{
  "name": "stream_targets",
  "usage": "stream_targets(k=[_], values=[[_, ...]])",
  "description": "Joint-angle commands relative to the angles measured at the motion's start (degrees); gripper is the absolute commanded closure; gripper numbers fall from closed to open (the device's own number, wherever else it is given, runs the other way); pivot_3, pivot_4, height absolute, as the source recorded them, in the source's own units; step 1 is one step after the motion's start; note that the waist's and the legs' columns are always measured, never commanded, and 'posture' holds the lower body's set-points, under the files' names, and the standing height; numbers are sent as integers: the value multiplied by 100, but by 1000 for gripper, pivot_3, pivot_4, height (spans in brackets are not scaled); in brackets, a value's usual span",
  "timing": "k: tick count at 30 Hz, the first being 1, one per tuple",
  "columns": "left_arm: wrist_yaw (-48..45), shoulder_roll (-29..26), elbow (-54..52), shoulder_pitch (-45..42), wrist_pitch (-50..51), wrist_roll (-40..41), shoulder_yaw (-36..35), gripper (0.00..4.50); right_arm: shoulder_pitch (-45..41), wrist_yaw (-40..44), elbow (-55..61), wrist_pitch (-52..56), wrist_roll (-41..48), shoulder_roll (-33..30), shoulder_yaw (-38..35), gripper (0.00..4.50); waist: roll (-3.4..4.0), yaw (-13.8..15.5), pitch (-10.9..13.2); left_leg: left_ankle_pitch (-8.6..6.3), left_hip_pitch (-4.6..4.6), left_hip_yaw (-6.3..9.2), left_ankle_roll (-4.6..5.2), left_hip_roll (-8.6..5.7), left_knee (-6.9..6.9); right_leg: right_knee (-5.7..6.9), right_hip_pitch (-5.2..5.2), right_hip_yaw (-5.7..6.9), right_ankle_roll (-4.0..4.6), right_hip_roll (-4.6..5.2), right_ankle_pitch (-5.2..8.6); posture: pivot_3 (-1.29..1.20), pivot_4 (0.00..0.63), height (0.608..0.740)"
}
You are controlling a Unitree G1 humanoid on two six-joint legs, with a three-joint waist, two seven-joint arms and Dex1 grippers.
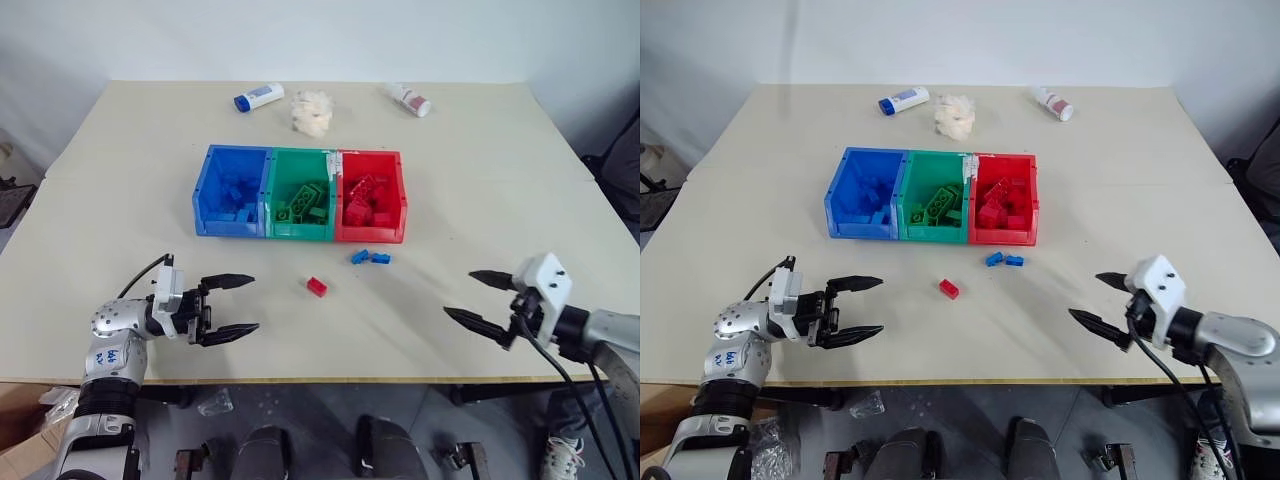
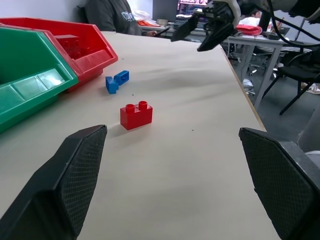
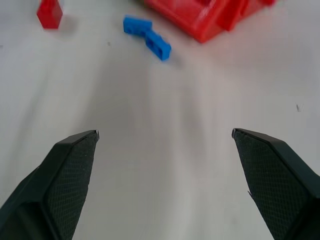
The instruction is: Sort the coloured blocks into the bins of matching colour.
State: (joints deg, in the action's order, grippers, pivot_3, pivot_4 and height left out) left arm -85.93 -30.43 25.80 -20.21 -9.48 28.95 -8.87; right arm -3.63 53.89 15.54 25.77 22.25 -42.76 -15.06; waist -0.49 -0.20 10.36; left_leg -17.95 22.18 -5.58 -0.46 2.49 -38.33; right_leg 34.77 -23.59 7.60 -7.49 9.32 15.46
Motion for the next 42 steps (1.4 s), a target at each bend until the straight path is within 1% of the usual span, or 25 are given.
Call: stream_targets(k=[1, 5, 9, 13, 19, 22, 29, 32, 33, 35, 38, 42], values=[[-68, -41, -110, -27, -24, 16, -1, 0, -379, -237, -288, -214, -163, 179, 317, 33, 0, 4, 0, 0, 0, 0, 0, 0, 0, 1, 0, 0, 0, 0, 0, 0, 150, 740], [93, 67, -463, 180, 38, 56, 25, 0, -1236, -505, -1363, -631, -578, 674, 949, 33, 0, -5, 0, -1, 2, -1, 1, -1, -5, -2, 1, 0, -2, 0, -1, 0, 150, 740], [208, 75, -738, 391, 95, 94, 3, 0, -1774, -511, -2132, -967, -777, 1006, 1272, 33, 1, -9, 0, 0, 2, 0, 0, 0, -1, 3, -2, 1, -2, 0, -1, 0, 150, 740], [340, 38, -1022, 636, 161, 139, -65, 0, -2160, -458, -2755, -1230, -926, 1272, 1527, 33, 1, -10, 0, 0, 4, -1, 1, 0, -5, 2, -1, 0, -2, 0, -1, 0, 150, 740], [492, -21, -1307, 909, 234, 184, -159, 0, -2531, -408, -3339, -1423, -1025, 1624, 1757, 33, 1, -44, 0, 0, 2, -1, 1, 3, -5, 6, -2, 0, -2, -1, -1, 0, 150, 740], [530, -31, -1376, 970, 254, 188, -175, 0, -2627, -402, -3485, -1456, -1053, 1743, 1796, 612, 2, -64, 0, 0, 2, -1, 0, 4, -5, 8, -1, 0, -2, -1, -1, 0, 150, 740], [555, -35, -1420, 1020, 271, 184, -215, 0, -2603, -425, -3466, -1576, -1129, 1769, 1813, 2933, 2, -135, -1, 0, 2, 0, 0, 4, -2, 9, -1, 1, -2, -1, -1, 0, 150, 740], [534, -26, -1365, 986, 272, 176, -198, 0, -2381, -334, -2976, -1538, -1059, 1659, 1782, 4012, 2, -138, -1, 0, 1, 0, 0, 4, 2, 8, -2, 1, -1, -2, -1, 0, 150, 740], [528, -24, -1345, 972, 273, 172, -192, 0, -2326, -323, -2814, -1478, -1026, 1632, 1759, 4216, 2, -135, -1, 0, 1, 0, 0, 5, 3, 7, -2, 1, -1, -2, -1, 0, 150, 740], [505, -30, -1323, 962, 272, 175, -192, 0, -2248, -312, -2579, -1384, -991, 1599, 1735, 4215, 2, -137, -1, 0, 2, -1, 0, 4, 2, 5, -2, 0, -2, -1, -1, 0, 150, 740], [435, -47, -1137, 821, 254, 151, -184, 0, -2009, -112, -1584, -923, -738, 1308, 1656, 4215, 3, -129, 0, 0, 2, -1, 0, 5, 1, 6, -3, 0, -1, -1, -1, 0, 150, 740], [342, -85, -963, 724, 212, 142, -218, 0, -1855, 36, -806, -383, -555, 884, 1625, 4215, 3, -127, 0, -1, 2, 0, 0, 5, -1, 6, -3, 0, -1, -1, -1, 0, 150, 740]])
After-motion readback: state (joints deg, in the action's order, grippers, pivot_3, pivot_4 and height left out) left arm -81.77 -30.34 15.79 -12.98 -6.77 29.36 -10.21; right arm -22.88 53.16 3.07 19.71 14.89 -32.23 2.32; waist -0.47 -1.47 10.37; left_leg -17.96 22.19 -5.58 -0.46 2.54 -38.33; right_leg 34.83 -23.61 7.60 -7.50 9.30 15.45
